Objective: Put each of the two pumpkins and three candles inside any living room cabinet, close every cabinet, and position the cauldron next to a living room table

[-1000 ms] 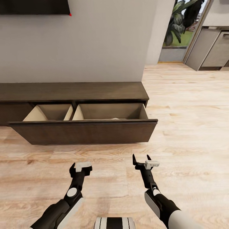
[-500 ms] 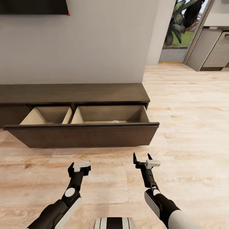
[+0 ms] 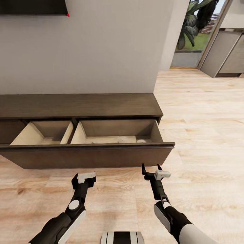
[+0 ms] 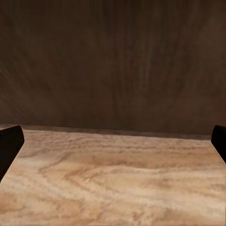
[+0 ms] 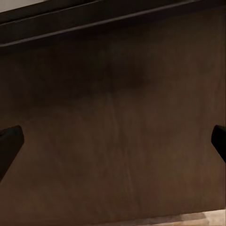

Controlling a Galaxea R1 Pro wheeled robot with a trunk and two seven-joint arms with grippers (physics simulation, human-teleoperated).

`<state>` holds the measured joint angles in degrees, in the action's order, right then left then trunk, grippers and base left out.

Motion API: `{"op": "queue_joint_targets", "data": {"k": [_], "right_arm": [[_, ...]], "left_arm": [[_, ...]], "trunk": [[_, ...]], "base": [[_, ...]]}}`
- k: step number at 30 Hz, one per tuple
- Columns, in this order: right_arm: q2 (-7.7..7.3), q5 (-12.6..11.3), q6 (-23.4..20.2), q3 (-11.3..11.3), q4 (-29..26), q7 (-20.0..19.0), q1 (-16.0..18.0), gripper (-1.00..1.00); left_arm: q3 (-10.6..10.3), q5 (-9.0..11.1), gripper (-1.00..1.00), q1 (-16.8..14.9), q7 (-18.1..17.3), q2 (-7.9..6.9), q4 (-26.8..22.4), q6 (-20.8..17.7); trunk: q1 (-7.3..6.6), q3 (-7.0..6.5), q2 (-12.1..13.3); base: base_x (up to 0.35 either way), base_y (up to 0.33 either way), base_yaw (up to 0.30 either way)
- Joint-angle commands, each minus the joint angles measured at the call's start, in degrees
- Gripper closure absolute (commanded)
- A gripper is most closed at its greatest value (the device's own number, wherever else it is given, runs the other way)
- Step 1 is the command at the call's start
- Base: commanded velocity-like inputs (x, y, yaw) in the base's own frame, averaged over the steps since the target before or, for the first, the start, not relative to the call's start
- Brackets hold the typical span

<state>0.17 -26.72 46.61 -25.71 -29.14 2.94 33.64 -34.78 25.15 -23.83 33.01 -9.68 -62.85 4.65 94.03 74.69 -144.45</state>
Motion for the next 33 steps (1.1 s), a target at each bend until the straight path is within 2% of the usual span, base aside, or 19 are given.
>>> {"op": "queue_joint_targets", "data": {"k": [1,7,33], "right_arm": [[-0.06,-0.46,0.31,-0.36,0.01,0.34,0.06,-1.00],[-0.08,-0.88,0.36,-0.28,0.02,0.40,0.06,-1.00],[-0.08,-1.05,0.32,-0.30,0.10,0.32,0.06,-1.00]], "left_arm": [[-0.30,0.60,-1.00,-0.07,0.37,-0.07,0.00,0.53],[-0.29,0.60,-1.00,-0.07,0.39,-0.07,0.01,0.53],[-0.29,0.52,-1.00,-0.07,0.39,-0.07,0.03,0.53]], "trunk": [[0.01,0.04,-0.02],[0.01,0.04,-0.02],[0.01,0.04,-0.02]], "base": [[0.133,0.000,0.000],[0.144,0.000,0.000],[0.295,0.000,0.000]]}}
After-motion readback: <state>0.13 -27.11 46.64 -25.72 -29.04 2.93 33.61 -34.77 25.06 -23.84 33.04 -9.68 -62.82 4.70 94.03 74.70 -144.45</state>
